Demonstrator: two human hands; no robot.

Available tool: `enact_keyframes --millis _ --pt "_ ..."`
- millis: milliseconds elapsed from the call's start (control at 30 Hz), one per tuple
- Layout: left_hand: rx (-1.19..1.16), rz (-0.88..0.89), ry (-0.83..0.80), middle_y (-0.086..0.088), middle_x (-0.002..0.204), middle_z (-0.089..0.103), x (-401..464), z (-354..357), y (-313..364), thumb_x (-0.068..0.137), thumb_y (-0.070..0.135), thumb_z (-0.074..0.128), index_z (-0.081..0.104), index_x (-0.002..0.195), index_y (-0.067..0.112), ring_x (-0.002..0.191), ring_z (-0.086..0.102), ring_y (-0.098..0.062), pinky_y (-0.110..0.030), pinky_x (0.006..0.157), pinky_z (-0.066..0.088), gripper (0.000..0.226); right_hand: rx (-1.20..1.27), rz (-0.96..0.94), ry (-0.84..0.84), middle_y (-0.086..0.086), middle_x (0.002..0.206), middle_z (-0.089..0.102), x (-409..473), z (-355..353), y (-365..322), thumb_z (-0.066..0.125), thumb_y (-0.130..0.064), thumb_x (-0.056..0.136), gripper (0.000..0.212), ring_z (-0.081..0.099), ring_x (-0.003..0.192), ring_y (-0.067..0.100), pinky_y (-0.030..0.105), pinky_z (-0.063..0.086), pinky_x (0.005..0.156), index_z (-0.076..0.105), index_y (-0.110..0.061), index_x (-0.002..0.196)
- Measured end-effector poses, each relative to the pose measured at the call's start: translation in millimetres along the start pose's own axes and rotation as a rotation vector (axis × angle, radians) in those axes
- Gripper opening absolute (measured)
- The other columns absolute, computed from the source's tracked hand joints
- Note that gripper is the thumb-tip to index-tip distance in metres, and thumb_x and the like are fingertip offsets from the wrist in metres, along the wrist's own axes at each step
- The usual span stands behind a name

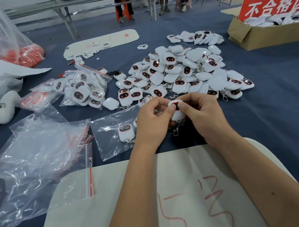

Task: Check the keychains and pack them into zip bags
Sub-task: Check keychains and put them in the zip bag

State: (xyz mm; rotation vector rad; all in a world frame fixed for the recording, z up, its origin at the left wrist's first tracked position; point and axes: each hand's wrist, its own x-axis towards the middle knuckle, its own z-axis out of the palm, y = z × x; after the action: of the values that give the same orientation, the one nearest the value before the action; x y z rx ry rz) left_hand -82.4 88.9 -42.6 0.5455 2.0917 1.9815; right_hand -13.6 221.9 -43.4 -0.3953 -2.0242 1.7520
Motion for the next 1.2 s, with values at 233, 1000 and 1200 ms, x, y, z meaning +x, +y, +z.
enact_keyframes --millis 233,1000,1200 --pt "-0.017 -0.019 0.014 -0.015 0.081 0.07 -1.1 -0.2 2.1 0.094 0.011 0.074 0.073 0.094 0.007 0.067 0.069 -0.028 -0.042 0.067 0.064 0.004 -0.021 -0.008 -0.018 -0.001 0.081 0.078 -0.6 0.5 -2.1 0.065 -0.014 0.102 0.016 0.07 0.071 0.006 0.023 0.057 0.063 0.077 -0.023 0.097" --pt "0.391 0.09 0.478 0.004 0.069 0.061 0.3 -0.8 -4.0 0.086 0.023 0.077 0.056 0.086 0.016 0.067 0.059 -0.011 -0.026 0.066 0.047 0.023 0.014 -0.03 -0.011 0.005 0.09 0.078 1.8 0.9 3.9 0.076 -0.005 0.091 0.029 0.07 0.079 0.015 0.036 0.058 0.083 0.077 -0.028 0.108" --pt "0.518 0.025 0.544 -0.002 0.078 0.062 -1.9 -3.0 1.4 0.084 0.024 0.076 0.052 0.09 0.013 0.073 0.057 -0.019 -0.03 0.064 0.04 0.027 0.061 -0.046 -0.016 0.008 0.095 0.078 0.9 1.0 3.9 0.074 -0.002 0.092 0.028 0.072 0.085 0.017 0.033 0.06 0.085 0.077 -0.025 0.109"
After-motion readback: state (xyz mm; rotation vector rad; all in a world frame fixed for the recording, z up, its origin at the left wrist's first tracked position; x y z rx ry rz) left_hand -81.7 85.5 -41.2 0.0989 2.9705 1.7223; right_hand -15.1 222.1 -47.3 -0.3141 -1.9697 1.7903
